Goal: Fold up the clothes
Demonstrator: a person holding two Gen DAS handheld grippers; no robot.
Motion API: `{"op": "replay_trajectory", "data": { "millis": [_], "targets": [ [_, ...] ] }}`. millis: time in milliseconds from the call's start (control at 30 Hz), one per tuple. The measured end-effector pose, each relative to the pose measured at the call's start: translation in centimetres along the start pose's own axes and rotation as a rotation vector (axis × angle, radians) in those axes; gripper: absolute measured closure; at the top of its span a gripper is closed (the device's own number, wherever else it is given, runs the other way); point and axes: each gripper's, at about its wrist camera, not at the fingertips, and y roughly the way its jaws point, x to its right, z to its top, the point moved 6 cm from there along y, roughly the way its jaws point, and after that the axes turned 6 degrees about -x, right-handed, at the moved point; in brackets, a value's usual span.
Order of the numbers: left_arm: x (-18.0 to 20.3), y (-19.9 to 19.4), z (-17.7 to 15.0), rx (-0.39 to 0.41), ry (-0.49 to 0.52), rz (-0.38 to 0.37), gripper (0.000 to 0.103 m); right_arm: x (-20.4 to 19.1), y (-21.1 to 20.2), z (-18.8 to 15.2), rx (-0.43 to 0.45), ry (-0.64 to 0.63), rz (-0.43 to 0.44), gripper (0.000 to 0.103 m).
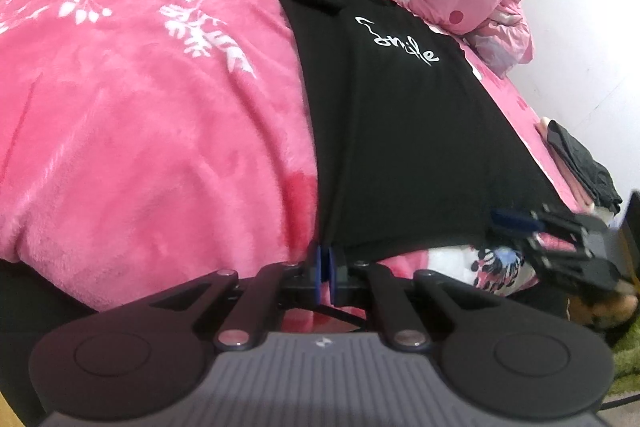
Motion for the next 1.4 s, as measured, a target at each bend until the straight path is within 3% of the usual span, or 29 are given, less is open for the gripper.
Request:
{"op": "replay_trajectory", "data": {
  "millis": [167,233,267,300,333,400,500,567,667,733,767,967,1067,1167,1267,1333,1400],
  "targets": [
    [-0.7,-0.2,0.1,0.002,-0.003,-0.065,0.093,0.5,-2.4,-2.8,-0.134,0.083,0.058,0.077],
    [-0.8,-1.1,0.4,0.016,0.005,-0.054,0.083,1.5,-3.3,-3.2,-0.167,0.148,0.067,0.077],
    [-0.8,-1.8,0.6,0.035,0.02,-0.039,0.078,1.9,-3.9,-2.9,-0.157,0.166,0.071,0.077],
    [-0.7,-2.5,0.9,0.061,0.038,-0.022,0.061,2.4,-4.7,-2.1,-0.125,0.178,0.073,0.077],
    [-0.5,-3.1,1.3,0.094,0.058,-0.011,0.054,2.8,-5.3,-0.7,-0.078,0.18,0.076,0.077],
    [0.1,-3.9,2.7,0.157,0.098,-0.001,0.05,3.7,-6.0,2.4,0.017,0.179,0.083,0.077],
    [1.3,-2.6,5.6,0.195,0.13,0.022,0.049,4.0,-3.8,7.7,0.115,0.163,0.072,0.077],
    [1.9,-0.7,7.5,0.198,0.141,0.045,0.05,3.0,-0.6,10.6,0.132,0.145,0.087,0.077],
    [2.3,3.2,9.7,0.163,0.154,0.112,0.054,1.4,5.1,12.3,0.062,0.144,0.089,0.077],
    [1.9,5.1,10.0,0.147,0.169,0.231,0.071,0.0,7.9,11.4,-0.004,0.125,0.081,0.077],
    [1.6,5.5,9.8,0.151,0.166,0.247,0.073,-0.7,8.4,10.6,-0.029,0.119,0.093,0.077],
    [-0.1,4.5,8.9,0.203,0.119,0.203,0.08,-5.2,3.6,4.8,-0.08,-0.047,0.182,0.077],
    [-0.2,4.3,8.8,0.217,0.098,0.196,0.08,-4.5,2.4,6.9,-0.078,-0.014,0.222,0.078],
    [-0.2,4.4,8.7,0.232,0.094,0.205,0.08,-2.9,4.1,10.9,0.008,-0.013,0.11,0.078],
    [-0.4,4.2,8.6,0.242,0.091,0.205,0.081,-2.2,8.0,13.4,0.019,-0.014,-0.008,0.078],
    [-0.9,3.9,8.4,0.247,0.09,0.23,0.097,-3.2,10.4,12.8,-0.046,0.001,0.049,0.079],
    [-1.5,3.6,8.2,0.25,0.09,0.227,0.097,-5.5,10.0,11.1,-0.062,-0.074,0.088,0.079]
  ]
}}
